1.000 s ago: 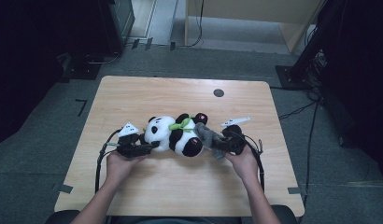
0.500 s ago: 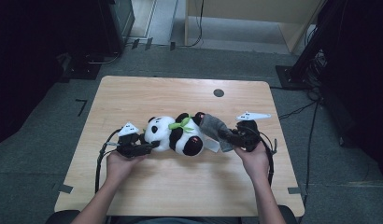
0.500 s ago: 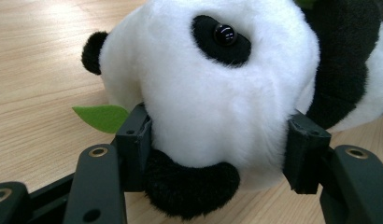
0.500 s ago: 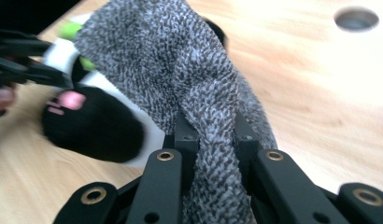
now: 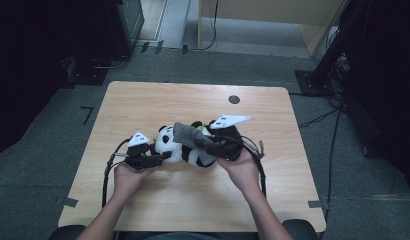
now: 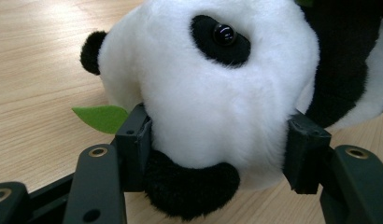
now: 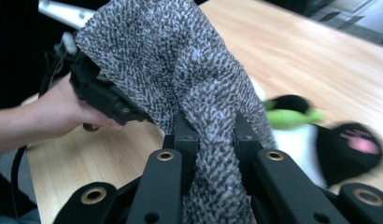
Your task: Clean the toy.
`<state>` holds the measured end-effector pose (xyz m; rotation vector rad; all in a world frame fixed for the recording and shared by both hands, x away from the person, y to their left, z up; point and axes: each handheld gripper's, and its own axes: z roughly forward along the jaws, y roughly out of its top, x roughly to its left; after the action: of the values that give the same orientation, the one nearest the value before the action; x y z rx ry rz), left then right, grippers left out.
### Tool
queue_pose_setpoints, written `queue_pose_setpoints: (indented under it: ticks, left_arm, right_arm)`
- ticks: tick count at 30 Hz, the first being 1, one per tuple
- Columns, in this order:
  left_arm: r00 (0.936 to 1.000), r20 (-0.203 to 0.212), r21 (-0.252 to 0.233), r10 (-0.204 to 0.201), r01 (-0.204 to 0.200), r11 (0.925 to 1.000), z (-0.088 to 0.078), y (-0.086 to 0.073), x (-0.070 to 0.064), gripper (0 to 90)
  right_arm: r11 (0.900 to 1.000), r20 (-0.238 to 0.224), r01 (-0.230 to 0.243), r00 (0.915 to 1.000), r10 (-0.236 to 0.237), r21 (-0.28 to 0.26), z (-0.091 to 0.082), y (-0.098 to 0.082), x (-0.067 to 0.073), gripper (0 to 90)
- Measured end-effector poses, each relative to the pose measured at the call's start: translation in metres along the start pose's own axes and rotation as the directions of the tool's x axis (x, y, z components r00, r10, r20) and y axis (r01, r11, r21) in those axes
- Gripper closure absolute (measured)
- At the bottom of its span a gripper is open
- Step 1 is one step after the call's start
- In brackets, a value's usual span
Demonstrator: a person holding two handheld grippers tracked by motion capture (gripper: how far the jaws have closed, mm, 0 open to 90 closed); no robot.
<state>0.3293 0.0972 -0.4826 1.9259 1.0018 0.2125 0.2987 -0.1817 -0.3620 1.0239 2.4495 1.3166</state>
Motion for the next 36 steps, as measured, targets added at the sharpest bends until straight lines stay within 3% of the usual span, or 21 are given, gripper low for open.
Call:
queue_pose_setpoints:
  ticks: [3,7,10,17,23,25,28,30,36]
  left_arm:
    - [1.0000,0.001,0.000,-0.006,0.006,1.0000,0.000,0.000,0.000,38.5]
    - [1.0000,0.000,0.002,-0.008,0.008,1.0000,0.000,0.000,0.000,38.6]
    - [1.0000,0.001,0.009,-0.006,0.006,0.9999,0.000,0.000,0.000,38.7]
    - [0.9998,-0.007,0.020,0.016,-0.016,0.9997,0.000,0.000,-0.002,38.9]
    - [0.9999,0.001,0.017,-0.013,0.013,0.9998,0.001,0.000,-0.001,39.0]
    - [0.9998,0.005,0.017,-0.019,0.019,0.9997,0.001,0.000,0.000,39.0]
    - [0.9999,-0.006,0.016,0.015,-0.015,0.9998,0.002,0.000,-0.002,39.5]
    - [0.9999,-0.006,0.017,0.016,-0.016,0.9997,0.002,0.000,-0.002,39.7]
    - [0.9995,-0.009,0.022,0.029,-0.029,0.9993,0.002,-0.001,-0.003,40.4]
  right_arm:
    - [0.996,0.018,0.035,0.9992,-0.037,0.077,0.028,-0.003,0.013,79.0]
    - [0.981,0.066,0.086,0.9929,-0.099,0.176,0.060,-0.017,0.023,79.1]
    - [0.975,0.089,0.109,0.9877,-0.128,0.193,0.069,-0.028,0.028,79.3]
    - [0.965,0.088,0.153,0.9806,-0.175,0.211,0.073,-0.047,0.033,79.8]
    - [0.951,0.087,0.188,0.9729,-0.214,0.246,0.077,-0.059,0.035,80.0]
    - [0.946,0.080,0.164,0.9779,-0.193,0.280,0.080,-0.067,0.031,80.1]
    - [0.955,0.090,0.134,0.9826,-0.163,0.263,0.077,-0.078,0.023,80.1]
    - [0.958,0.078,0.118,0.9868,-0.142,0.261,0.072,-0.078,0.019,80.0]
    - [0.955,0.073,0.103,0.9891,-0.128,0.278,0.061,-0.082,0.012,80.0]
